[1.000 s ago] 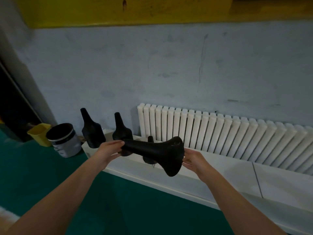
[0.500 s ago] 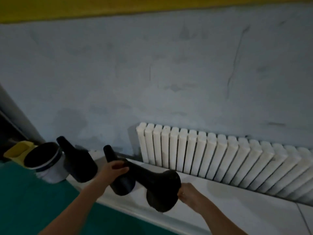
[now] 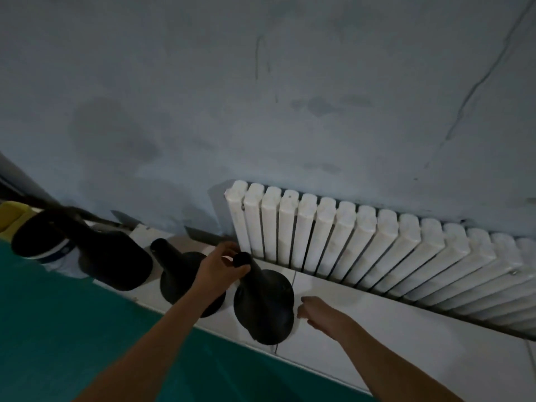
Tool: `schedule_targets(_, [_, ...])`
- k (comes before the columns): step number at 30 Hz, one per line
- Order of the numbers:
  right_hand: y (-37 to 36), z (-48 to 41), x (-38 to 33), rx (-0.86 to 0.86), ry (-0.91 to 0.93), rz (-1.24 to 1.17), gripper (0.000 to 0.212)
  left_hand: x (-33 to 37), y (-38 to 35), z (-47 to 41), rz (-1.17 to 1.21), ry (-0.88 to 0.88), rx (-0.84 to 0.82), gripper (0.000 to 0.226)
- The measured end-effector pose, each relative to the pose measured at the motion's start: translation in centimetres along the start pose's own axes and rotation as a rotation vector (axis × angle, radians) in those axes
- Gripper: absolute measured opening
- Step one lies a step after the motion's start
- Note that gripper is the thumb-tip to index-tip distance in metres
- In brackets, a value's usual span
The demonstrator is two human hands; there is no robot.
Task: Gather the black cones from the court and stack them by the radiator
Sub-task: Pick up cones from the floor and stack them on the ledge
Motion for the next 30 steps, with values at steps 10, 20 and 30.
schedule_targets(10, [1.6,-2.9,0.1,-0.038,-0.049,-0.134,0.046,-5.5,-7.7,-0.8,-0.144,0.139,-0.105,0.05])
schedule_targets(20, [7.6,4.7,-0.5,-0.06,0.028,-0.453,0.026,2.4,-7.5,1.2,-0.081,0.214,-0.187,0.007])
schedule_targets(30, [16.4,15.7,1.8,0.147,0.331,-0.829,0.028,14.9,-9.1,0.1,0.083,0.022,-0.341,0.015])
Point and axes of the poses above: each hand's wrist, its own z-axis away from the middle knuckle, its own y-axis out of the back of the hand, x = y × z, the point moved 2 cm from there along -z, towards the middle knuckle, and after that the axes turned 5 degrees about z, right-handed, at the moved point
